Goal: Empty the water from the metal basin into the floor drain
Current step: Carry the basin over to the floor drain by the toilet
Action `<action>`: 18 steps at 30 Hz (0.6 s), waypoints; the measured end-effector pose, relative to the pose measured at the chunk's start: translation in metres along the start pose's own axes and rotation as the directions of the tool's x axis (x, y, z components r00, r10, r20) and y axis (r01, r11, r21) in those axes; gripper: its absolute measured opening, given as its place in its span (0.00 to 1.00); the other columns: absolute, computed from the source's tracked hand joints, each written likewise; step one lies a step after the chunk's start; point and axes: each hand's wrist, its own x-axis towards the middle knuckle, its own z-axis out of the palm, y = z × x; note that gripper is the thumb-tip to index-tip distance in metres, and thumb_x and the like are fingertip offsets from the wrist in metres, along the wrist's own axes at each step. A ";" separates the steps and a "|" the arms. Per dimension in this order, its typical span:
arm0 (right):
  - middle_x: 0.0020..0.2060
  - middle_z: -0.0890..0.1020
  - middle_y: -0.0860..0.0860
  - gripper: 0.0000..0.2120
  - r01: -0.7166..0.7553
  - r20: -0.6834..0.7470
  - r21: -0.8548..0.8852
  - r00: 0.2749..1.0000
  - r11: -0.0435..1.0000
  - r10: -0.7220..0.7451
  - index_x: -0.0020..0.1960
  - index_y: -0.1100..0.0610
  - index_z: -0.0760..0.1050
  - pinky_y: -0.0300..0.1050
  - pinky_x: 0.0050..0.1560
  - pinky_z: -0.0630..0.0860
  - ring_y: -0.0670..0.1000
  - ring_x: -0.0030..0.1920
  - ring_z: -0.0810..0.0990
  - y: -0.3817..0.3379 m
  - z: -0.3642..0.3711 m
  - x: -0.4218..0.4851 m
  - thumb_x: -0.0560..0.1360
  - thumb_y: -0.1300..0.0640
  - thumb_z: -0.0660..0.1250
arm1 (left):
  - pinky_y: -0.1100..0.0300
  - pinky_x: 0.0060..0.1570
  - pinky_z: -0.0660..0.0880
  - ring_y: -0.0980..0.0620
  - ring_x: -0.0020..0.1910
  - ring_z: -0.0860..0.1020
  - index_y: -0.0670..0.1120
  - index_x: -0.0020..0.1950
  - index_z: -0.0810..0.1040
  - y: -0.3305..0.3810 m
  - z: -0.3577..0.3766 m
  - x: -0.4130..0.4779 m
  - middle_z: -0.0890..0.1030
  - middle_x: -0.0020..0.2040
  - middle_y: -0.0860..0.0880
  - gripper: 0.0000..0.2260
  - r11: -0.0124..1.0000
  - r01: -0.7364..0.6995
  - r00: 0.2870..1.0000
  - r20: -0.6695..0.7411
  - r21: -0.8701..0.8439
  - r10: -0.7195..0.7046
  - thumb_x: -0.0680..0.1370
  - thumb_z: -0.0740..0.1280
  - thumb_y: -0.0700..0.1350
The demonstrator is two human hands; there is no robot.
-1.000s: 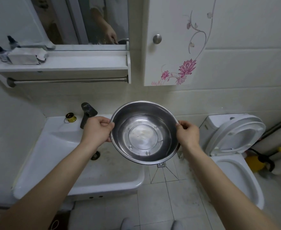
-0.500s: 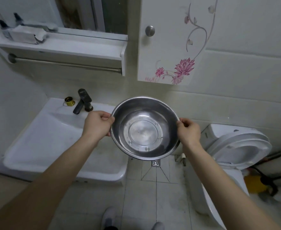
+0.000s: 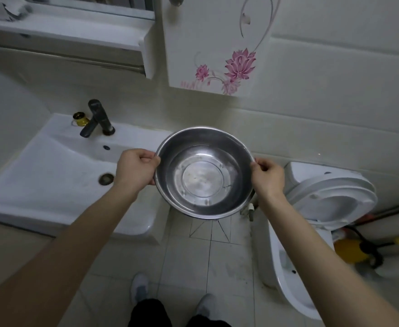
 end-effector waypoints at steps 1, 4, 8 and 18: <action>0.40 0.82 0.56 0.11 -0.006 0.007 0.001 1.000 1.000 0.006 0.50 0.65 0.83 0.45 0.48 0.74 0.51 0.43 0.78 0.004 -0.002 0.002 0.81 0.62 0.63 | 0.62 0.24 0.79 0.48 0.32 0.83 0.45 0.44 0.83 -0.002 0.005 -0.001 0.84 0.38 0.45 0.05 1.000 -0.001 1.000 -0.001 -0.002 0.001 0.79 0.71 0.39; 0.39 0.81 0.56 0.11 -0.033 0.020 -0.001 0.999 0.999 0.033 0.49 0.64 0.83 0.49 0.49 0.77 0.53 0.43 0.78 0.015 -0.007 0.008 0.81 0.62 0.63 | 0.64 0.24 0.78 0.51 0.31 0.83 0.49 0.41 0.81 -0.007 0.018 -0.004 0.84 0.37 0.46 0.08 1.000 0.000 1.000 -0.001 0.017 0.000 0.79 0.71 0.39; 0.36 0.79 0.58 0.11 -0.073 0.005 0.013 0.997 0.997 0.073 0.46 0.67 0.81 0.49 0.44 0.74 0.53 0.39 0.75 0.029 -0.011 0.017 0.79 0.63 0.62 | 0.63 0.25 0.79 0.56 0.26 0.82 0.48 0.41 0.82 -0.014 0.032 -0.001 0.84 0.36 0.47 0.08 1.000 -0.018 1.000 0.018 -0.005 0.018 0.79 0.71 0.38; 0.33 0.71 0.59 0.15 -0.117 -0.045 0.025 0.992 0.993 0.118 0.41 0.73 0.73 0.47 0.41 0.68 0.53 0.36 0.68 0.054 -0.006 0.031 0.80 0.61 0.64 | 0.58 0.28 0.82 0.47 0.32 0.84 0.49 0.44 0.83 -0.028 0.059 0.025 0.85 0.38 0.46 0.05 0.997 -0.070 0.995 0.072 0.037 0.068 0.78 0.72 0.40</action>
